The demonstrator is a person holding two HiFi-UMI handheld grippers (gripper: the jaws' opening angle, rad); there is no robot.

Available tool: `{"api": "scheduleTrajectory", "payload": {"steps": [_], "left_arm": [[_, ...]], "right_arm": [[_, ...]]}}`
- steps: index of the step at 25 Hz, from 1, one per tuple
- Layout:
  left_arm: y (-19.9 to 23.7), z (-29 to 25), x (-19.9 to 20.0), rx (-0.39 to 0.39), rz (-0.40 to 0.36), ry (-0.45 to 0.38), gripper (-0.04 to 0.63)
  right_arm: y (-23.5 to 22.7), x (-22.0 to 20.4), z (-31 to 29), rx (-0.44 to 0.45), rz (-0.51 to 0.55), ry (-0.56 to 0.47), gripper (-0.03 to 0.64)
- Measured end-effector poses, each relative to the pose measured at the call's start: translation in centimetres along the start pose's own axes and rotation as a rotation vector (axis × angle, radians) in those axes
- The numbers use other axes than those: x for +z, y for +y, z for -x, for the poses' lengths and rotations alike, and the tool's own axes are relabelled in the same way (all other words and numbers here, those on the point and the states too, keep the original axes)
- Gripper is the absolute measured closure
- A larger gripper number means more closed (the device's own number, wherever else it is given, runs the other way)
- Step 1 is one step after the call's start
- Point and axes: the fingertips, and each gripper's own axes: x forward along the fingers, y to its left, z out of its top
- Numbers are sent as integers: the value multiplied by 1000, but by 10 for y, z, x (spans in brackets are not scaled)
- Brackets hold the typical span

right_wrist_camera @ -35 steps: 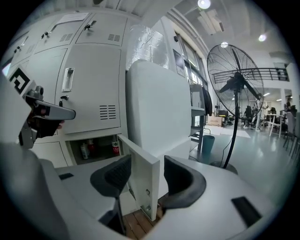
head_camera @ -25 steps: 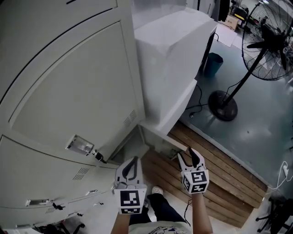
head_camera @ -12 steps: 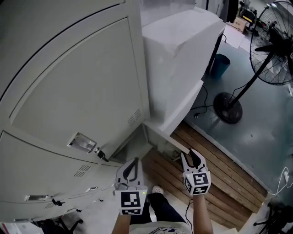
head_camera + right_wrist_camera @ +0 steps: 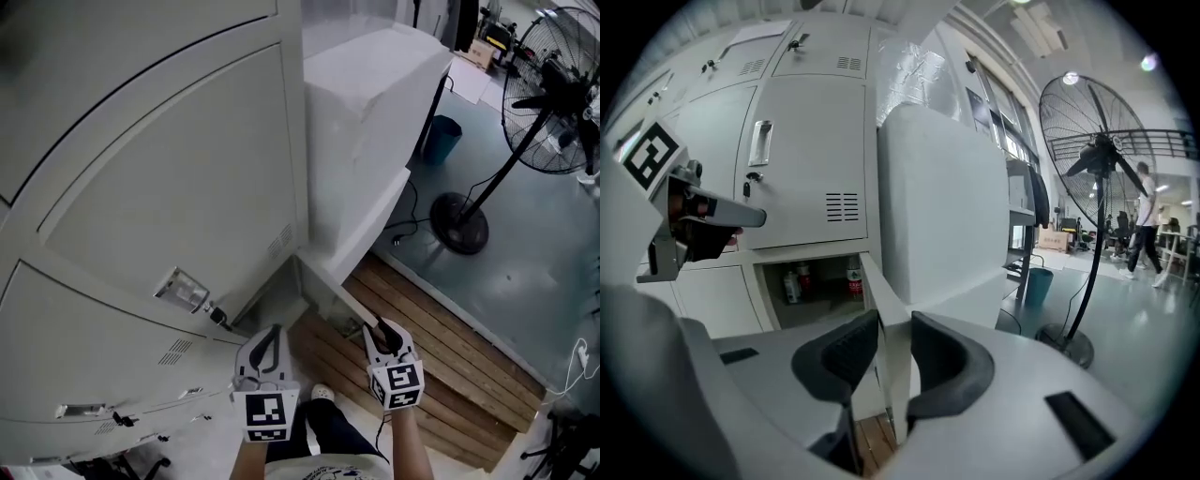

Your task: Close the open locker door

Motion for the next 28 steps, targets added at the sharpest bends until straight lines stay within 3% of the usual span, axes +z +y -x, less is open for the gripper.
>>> {"api": "scheduleTrajectory", "payload": {"steps": [9, 15, 28], "left_arm": [[25, 28, -6, -4, 9, -16, 592], [50, 48, -10, 21, 23, -31, 592], [108, 97, -26, 137, 61, -40, 592]], "right_arm": [[57, -6, 11, 40, 39, 25, 514], [113, -6, 11, 112, 36, 30, 514], [161, -2, -4, 123, 18, 40, 503]]}}
